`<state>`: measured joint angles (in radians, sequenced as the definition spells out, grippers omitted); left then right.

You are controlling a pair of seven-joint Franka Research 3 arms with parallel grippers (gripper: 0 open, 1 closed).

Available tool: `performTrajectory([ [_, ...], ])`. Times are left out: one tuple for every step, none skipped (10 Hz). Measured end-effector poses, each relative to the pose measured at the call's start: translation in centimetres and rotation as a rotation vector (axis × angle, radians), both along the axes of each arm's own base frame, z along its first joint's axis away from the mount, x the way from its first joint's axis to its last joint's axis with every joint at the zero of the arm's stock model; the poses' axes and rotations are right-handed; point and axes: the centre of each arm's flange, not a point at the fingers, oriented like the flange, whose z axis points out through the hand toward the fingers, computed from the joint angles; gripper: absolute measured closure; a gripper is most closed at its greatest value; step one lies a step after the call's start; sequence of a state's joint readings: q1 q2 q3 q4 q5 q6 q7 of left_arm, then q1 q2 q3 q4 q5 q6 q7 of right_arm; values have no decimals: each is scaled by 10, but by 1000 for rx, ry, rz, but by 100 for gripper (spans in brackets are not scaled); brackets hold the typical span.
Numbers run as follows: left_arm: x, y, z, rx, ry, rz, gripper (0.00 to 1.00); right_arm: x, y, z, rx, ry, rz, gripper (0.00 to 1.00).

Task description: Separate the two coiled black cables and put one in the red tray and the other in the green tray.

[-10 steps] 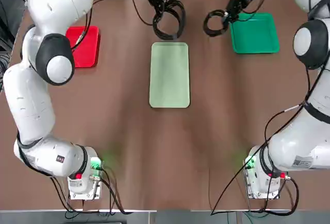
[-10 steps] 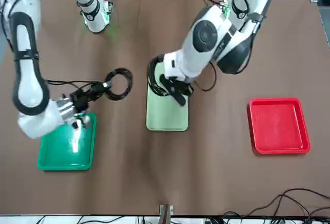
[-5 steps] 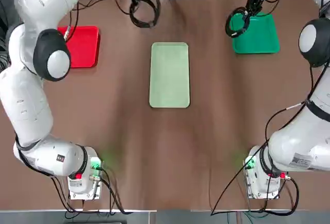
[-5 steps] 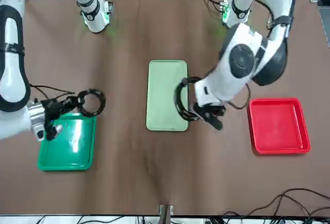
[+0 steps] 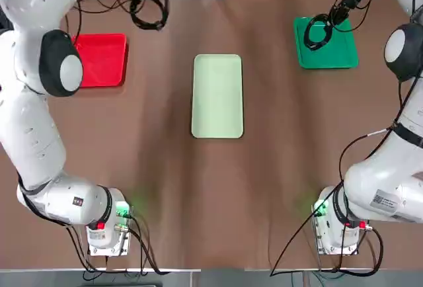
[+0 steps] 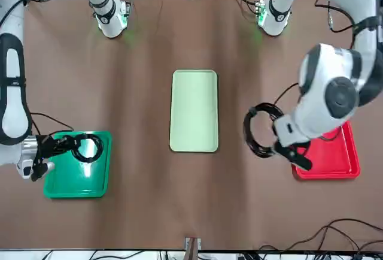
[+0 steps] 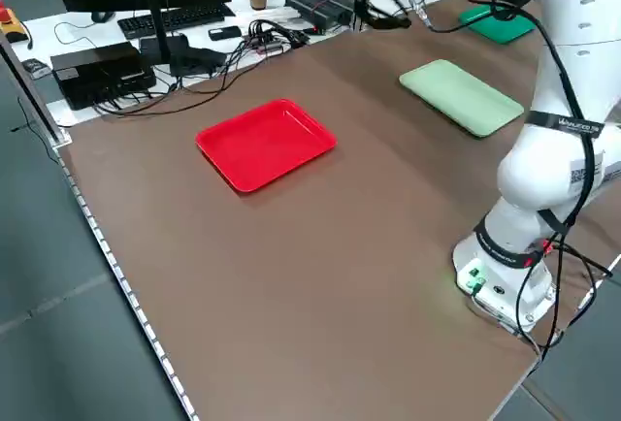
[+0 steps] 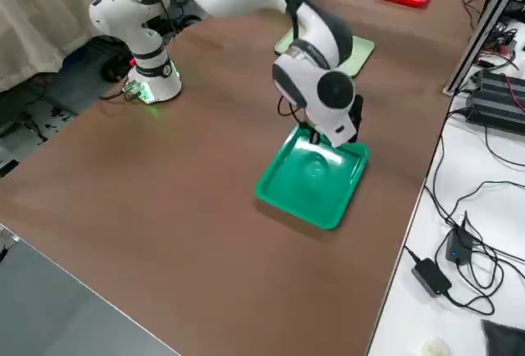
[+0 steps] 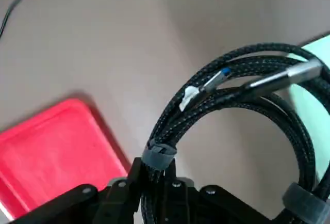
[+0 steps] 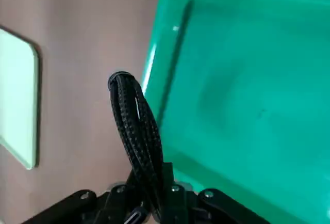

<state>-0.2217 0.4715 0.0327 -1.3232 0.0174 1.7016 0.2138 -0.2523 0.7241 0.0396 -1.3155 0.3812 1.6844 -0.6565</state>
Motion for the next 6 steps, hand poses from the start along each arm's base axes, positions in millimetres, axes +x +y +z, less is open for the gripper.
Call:
performTrajectory([
  [-1, 43, -11, -8, 30, 33, 80, 5, -8, -6, -13, -20, -5, 81],
  [-5, 90, -24, -3, 55, 60, 80, 9, -16, -14, -30, -51, -4, 81],
  [-10, 135, -37, 14, 62, 97, 80, 12, -25, -24, -39, -71, 4, 81],
  [-15, 181, -49, 33, 44, 116, 80, 12, -36, -33, -39, -85, 14, 81],
  [-20, 220, -61, 47, 18, 121, 80, 12, -45, -38, -42, -97, 20, 81],
  [-24, 250, -72, 57, -10, 135, 80, 12, -52, -41, -45, -106, 27, 81],
])
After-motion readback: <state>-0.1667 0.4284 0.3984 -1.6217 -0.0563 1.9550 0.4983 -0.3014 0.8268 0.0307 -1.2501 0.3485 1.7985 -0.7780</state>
